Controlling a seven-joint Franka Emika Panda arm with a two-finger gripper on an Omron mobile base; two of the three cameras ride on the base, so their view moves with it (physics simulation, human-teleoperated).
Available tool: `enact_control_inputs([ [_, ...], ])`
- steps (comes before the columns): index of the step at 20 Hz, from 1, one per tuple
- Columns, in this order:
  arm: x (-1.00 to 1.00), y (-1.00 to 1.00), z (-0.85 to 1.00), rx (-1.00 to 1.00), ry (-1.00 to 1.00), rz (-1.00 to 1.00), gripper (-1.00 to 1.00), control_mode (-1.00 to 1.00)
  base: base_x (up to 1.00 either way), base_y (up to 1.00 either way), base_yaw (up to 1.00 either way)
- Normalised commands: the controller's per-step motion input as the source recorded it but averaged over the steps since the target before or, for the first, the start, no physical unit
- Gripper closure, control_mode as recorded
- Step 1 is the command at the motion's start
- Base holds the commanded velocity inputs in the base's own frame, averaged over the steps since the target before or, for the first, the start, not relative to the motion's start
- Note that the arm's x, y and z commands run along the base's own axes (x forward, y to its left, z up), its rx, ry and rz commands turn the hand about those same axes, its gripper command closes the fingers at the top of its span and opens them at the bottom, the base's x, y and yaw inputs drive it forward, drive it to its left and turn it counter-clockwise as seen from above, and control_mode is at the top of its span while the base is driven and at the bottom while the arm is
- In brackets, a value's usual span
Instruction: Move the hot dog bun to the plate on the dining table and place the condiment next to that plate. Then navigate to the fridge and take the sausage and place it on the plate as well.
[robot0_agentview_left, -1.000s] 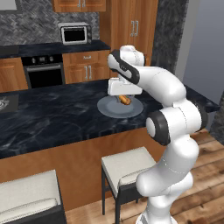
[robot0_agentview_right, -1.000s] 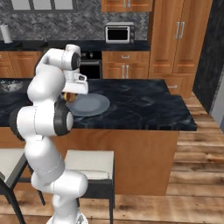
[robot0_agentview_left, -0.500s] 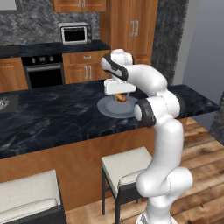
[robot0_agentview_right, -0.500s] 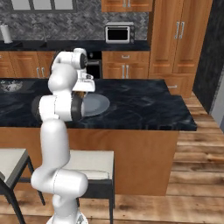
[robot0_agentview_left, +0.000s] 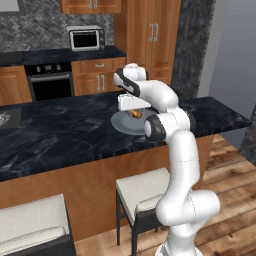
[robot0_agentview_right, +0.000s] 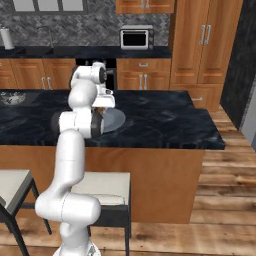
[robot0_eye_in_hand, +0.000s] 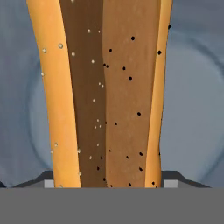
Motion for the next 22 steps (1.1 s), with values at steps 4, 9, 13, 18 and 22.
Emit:
enact_control_inputs([
  [4,0.0,0.01,-0.28,0.0,0.0,0.0,1.0,-1.0,0.0,0.0,0.0],
  [9,-0.15,0.0,-0.16,0.0,0.01,0.0,-1.0,-1.0,0.0,0.0,0.0],
  [13,-0.61,0.0,0.0,0.0,-0.04,0.0,-1.0,-1.0,0.0,0.0,0.0],
  [18,-0.7,0.0,0.0,0.0,-0.07,0.0,-1.0,-1.0,0.0,0.0,0.0],
  [22,-0.63,-0.02,0.18,0.0,-0.11,0.0,-1.0,-1.0,0.0,0.0,0.0],
])
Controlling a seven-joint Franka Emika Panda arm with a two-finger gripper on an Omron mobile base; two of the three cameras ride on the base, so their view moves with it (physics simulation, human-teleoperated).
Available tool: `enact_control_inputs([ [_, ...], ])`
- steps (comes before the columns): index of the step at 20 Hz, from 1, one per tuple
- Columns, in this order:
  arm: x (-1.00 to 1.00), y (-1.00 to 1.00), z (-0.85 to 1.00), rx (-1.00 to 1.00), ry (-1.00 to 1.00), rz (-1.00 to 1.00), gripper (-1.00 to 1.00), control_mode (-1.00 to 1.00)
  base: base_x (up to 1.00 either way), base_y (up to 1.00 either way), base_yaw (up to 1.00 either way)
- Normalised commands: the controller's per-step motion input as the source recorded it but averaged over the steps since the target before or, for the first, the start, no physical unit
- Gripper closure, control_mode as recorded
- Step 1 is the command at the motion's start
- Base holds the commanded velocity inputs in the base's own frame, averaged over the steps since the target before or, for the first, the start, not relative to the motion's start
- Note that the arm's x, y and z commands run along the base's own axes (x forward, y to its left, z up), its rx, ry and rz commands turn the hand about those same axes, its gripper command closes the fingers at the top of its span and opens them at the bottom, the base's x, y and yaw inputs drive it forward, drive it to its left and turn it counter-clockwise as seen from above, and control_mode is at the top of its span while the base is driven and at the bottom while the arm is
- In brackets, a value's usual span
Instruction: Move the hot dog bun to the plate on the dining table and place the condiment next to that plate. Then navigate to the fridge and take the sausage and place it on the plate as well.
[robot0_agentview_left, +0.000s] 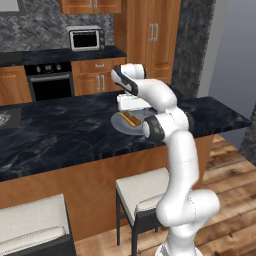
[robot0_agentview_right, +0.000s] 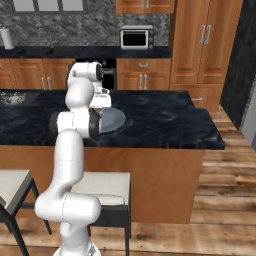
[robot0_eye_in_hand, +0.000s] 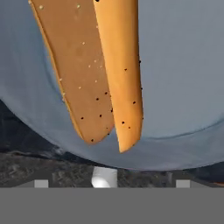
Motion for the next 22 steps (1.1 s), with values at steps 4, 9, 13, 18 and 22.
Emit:
enact_control_inputs([
  [4,-0.97,0.0,0.91,0.03,-0.22,0.0,-1.0,-1.0,0.0,0.0,0.0],
  [9,-1.0,0.0,0.88,0.04,-0.23,0.0,-1.0,-1.0,0.0,0.0,0.0],
  [13,-0.98,0.04,0.61,0.04,-0.11,0.0,-1.0,-1.0,0.0,0.0,0.0],
  [18,-0.77,0.08,0.39,0.0,-0.01,-0.03,-1.0,-1.0,0.0,0.0,0.0],
  [22,-0.6,-0.06,0.2,0.02,-0.04,-0.08,-1.0,-1.0,0.0,0.0,0.0],
])
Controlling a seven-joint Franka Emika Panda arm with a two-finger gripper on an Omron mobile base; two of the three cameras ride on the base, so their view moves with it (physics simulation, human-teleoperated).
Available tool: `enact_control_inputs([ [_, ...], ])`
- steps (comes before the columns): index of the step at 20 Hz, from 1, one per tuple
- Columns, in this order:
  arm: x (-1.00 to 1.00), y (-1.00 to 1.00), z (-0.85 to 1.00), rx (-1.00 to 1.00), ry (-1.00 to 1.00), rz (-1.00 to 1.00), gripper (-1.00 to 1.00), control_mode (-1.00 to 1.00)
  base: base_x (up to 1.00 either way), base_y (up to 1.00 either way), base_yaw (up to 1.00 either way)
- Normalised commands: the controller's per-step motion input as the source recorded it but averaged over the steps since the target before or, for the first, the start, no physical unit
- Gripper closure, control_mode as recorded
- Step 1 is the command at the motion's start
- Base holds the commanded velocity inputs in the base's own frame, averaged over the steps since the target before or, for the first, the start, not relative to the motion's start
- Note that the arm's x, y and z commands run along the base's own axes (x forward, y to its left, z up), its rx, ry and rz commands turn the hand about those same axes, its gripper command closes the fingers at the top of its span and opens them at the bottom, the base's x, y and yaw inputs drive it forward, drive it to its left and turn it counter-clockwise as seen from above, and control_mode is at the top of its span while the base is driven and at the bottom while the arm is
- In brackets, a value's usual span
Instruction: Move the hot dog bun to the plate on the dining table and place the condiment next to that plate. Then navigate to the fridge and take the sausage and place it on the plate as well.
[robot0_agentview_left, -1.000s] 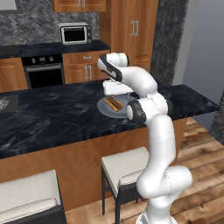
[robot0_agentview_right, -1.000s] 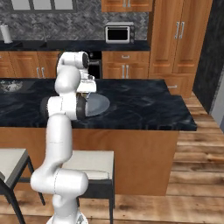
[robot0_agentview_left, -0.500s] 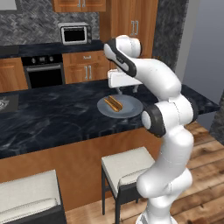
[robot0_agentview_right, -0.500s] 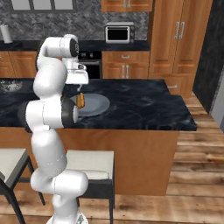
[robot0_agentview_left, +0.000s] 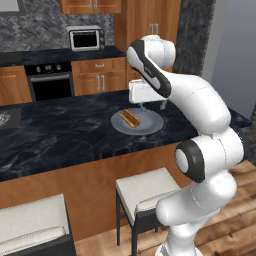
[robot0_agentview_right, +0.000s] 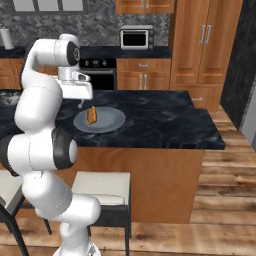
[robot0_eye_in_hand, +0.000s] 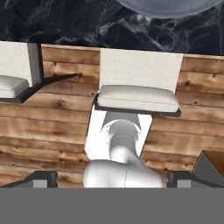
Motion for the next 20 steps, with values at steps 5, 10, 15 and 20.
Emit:
enact_control_inputs([
  [5,-0.78,-0.02,0.21,0.03,-0.04,-0.05,-1.0,-1.0,0.0,0.0,0.0],
  [10,-0.73,0.0,0.02,0.0,0.0,-0.19,-1.0,-1.0,0.0,0.0,0.0],
  [15,-0.42,-0.13,0.12,0.01,-0.05,-0.29,-1.0,-1.0,0.0,0.0,0.0],
  [20,-0.22,-0.35,0.22,0.08,-0.08,-0.11,-1.0,-1.0,0.0,0.0,0.0],
])
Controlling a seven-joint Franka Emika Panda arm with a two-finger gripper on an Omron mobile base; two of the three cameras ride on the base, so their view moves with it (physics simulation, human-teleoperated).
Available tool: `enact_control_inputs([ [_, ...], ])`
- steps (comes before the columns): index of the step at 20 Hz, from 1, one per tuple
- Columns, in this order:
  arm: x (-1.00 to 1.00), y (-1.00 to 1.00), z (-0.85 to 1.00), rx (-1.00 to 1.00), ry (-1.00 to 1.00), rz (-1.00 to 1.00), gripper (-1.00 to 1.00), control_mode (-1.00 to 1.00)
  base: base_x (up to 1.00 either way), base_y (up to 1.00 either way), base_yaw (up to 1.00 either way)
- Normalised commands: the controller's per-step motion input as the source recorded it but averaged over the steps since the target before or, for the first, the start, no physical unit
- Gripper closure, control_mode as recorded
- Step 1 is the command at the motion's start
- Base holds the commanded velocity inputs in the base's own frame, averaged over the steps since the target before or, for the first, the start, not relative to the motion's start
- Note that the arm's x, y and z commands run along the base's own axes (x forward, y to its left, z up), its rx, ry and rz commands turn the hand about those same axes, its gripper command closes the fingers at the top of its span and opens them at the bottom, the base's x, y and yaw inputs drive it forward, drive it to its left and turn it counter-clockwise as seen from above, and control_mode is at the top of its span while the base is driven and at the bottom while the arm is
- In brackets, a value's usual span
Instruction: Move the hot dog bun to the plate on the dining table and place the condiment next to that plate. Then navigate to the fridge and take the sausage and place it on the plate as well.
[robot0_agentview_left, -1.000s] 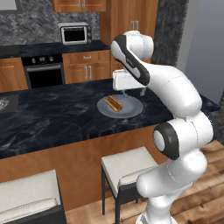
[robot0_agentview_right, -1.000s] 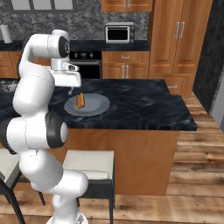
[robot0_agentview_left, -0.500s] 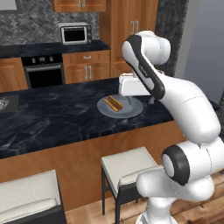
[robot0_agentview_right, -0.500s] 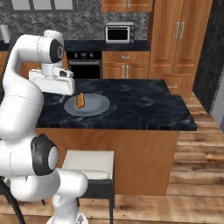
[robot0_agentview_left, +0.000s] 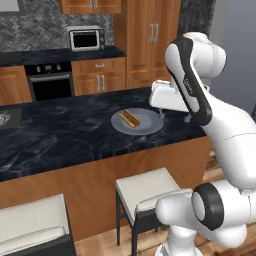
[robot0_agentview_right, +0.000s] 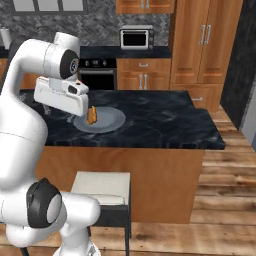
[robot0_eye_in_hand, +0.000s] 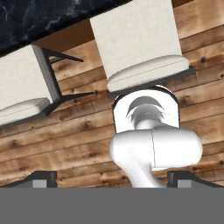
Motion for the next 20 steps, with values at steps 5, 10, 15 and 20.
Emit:
enact_control_inputs([
  [5,-0.06,-0.01,0.0,0.0,0.0,-0.01,-1.0,1.0,-0.13,0.0,0.03],
  [10,0.0,0.0,0.0,0.0,0.0,0.0,-1.0,1.0,-0.31,0.01,0.49],
  [15,0.0,0.0,0.0,0.0,0.0,0.0,-1.0,1.0,-0.05,0.0,0.73],
  [20,0.0,0.0,0.0,0.0,0.0,0.0,-1.0,1.0,-0.05,0.0,0.85],
])
